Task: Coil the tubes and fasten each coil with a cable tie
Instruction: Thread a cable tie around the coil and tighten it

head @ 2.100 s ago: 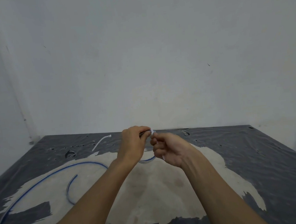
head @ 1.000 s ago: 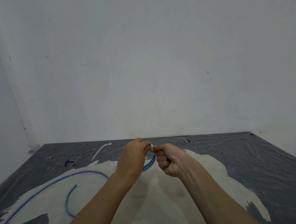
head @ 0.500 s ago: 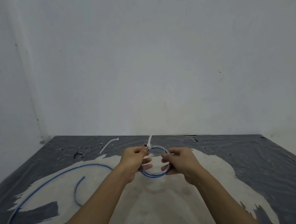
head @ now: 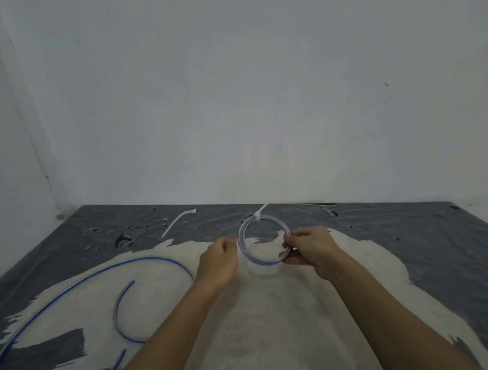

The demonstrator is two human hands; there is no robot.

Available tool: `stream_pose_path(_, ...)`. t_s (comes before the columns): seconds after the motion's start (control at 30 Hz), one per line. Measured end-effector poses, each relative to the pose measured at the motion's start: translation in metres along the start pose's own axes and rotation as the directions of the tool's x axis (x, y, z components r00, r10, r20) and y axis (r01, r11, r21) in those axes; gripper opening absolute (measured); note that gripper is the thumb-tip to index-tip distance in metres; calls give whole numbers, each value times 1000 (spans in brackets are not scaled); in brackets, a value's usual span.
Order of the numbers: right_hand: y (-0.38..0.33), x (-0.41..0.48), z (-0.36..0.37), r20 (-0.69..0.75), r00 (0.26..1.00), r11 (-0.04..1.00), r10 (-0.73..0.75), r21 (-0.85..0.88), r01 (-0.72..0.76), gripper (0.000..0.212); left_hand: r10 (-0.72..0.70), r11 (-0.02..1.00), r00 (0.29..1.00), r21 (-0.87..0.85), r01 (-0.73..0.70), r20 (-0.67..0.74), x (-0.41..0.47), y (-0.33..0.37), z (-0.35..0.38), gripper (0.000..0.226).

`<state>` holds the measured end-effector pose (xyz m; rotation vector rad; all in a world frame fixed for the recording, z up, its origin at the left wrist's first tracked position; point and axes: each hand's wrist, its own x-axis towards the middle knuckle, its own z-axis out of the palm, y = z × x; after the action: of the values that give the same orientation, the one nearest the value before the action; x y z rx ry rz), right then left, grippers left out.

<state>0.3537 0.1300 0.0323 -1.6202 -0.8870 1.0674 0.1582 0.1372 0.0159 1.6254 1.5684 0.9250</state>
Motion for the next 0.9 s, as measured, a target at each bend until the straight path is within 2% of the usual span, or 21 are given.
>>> stream_pose_path(0.07,-4,30,5,-63,998,999,20,37,-18,9,118,960,991,264,-98,-61,12,-19,11,35)
stream_pose_path(0.13,-8,63,12,-115,993,1000,21,11,-20,9,212,864,975,478,-158,-62,19,-35,25,27)
stream_pose_path(0.23,-9,108,29,-186,982,994,-29,-108,9,16,306,778,946,602,-181,-111,21,-47,41,20)
stream_pose_path(0.4,-10,148,50,-263,955,952,-136,-301,53,12,296,764,947,625,-159,-121,22,-48,44,22)
stream_pose_path(0.57,0,161,53,-273,944,868,-187,-495,29,27,295,781,947,603,-163,-127,21,-47,44,22)
stream_pose_path(0.67,2,153,54,-262,931,823,-253,-564,64,40,289,782,948,604,-154,-132,23,-47,44,23)
stream_pose_path(0.73,4,143,55,-255,923,806,-290,-585,92,35,295,789,947,592,-163,-132,21,-47,43,22)
stream_pose_path(0.8,7,125,58,-219,916,791,-337,-593,149,36,310,809,940,558,-184,-141,19,-47,41,21)
stream_pose_path(0.9,15,79,62,-80,912,771,-402,-567,290,24,320,852,940,470,-230,-120,17,-48,33,20)
